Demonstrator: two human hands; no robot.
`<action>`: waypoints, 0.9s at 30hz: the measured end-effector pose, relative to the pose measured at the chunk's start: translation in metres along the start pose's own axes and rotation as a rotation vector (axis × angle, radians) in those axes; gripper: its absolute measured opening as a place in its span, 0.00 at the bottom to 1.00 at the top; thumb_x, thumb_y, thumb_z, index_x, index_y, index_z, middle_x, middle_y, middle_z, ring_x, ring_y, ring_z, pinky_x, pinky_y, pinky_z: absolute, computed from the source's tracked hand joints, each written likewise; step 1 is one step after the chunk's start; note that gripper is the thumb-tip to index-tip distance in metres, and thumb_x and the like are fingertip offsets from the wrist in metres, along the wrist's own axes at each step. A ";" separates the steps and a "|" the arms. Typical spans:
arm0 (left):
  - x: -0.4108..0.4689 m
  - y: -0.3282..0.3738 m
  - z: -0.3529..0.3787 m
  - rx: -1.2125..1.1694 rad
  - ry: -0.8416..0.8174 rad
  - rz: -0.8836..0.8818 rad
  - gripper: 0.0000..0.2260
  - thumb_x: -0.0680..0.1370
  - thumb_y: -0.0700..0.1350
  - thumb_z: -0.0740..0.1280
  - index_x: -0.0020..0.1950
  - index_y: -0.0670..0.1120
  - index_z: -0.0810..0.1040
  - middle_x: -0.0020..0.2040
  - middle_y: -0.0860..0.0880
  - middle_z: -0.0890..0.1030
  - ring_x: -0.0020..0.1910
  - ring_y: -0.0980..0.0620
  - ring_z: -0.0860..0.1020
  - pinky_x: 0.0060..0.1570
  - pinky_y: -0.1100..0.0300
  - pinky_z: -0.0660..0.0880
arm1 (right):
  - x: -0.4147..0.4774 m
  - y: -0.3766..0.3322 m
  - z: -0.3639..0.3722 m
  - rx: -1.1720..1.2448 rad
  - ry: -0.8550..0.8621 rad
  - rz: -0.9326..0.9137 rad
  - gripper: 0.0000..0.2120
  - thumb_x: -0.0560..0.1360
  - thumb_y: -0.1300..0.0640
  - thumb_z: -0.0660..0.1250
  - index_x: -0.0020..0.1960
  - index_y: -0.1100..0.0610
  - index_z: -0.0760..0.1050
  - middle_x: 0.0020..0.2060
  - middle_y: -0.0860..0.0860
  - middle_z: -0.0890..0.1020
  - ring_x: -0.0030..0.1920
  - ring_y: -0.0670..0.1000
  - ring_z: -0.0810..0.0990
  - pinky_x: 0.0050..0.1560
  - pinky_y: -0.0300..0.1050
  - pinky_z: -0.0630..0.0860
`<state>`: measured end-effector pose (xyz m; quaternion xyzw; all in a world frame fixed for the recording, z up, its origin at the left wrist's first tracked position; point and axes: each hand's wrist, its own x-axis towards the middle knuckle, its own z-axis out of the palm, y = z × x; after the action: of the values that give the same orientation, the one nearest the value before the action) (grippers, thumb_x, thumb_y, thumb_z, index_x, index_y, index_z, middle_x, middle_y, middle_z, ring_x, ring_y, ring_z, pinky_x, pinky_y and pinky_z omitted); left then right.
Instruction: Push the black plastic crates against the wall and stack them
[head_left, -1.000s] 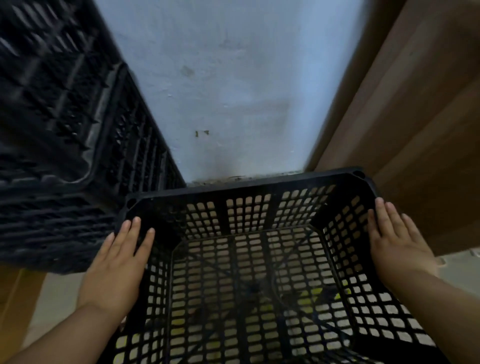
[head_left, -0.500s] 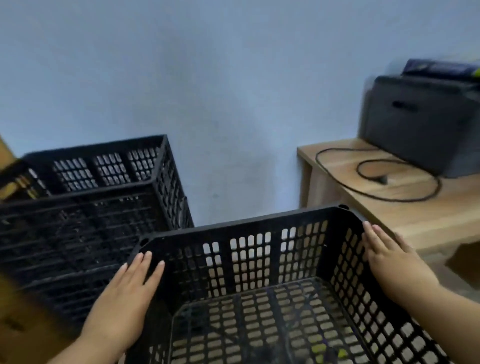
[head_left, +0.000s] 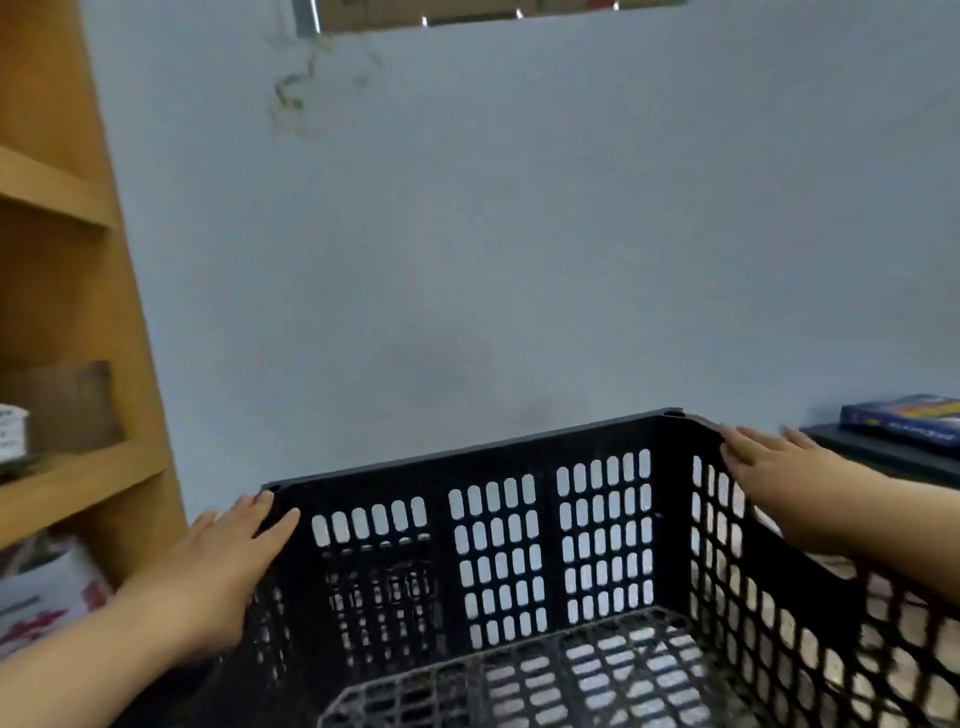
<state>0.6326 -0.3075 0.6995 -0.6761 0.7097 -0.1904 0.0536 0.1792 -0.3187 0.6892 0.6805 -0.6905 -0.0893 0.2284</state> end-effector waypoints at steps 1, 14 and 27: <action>0.009 -0.015 -0.008 0.026 0.001 0.008 0.41 0.72 0.36 0.60 0.75 0.51 0.35 0.77 0.45 0.37 0.76 0.48 0.38 0.74 0.53 0.39 | 0.014 -0.003 -0.017 -0.003 0.002 0.005 0.32 0.75 0.60 0.54 0.76 0.60 0.44 0.77 0.57 0.42 0.77 0.55 0.46 0.75 0.56 0.48; 0.150 -0.196 0.035 0.115 0.045 -0.087 0.50 0.69 0.39 0.66 0.63 0.66 0.27 0.71 0.53 0.28 0.73 0.49 0.32 0.76 0.47 0.43 | 0.224 -0.136 -0.080 0.064 0.048 -0.128 0.35 0.73 0.61 0.54 0.76 0.60 0.42 0.77 0.57 0.41 0.77 0.54 0.46 0.75 0.53 0.48; 0.300 -0.333 0.113 0.151 0.005 -0.010 0.48 0.70 0.39 0.66 0.67 0.59 0.29 0.71 0.52 0.30 0.73 0.50 0.33 0.74 0.51 0.38 | 0.342 -0.279 -0.114 0.111 -0.052 -0.056 0.36 0.72 0.61 0.58 0.75 0.62 0.45 0.76 0.58 0.44 0.76 0.54 0.51 0.75 0.52 0.51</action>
<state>0.9591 -0.6285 0.7643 -0.6731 0.6902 -0.2455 0.1017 0.4897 -0.6493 0.7345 0.7086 -0.6808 -0.0747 0.1697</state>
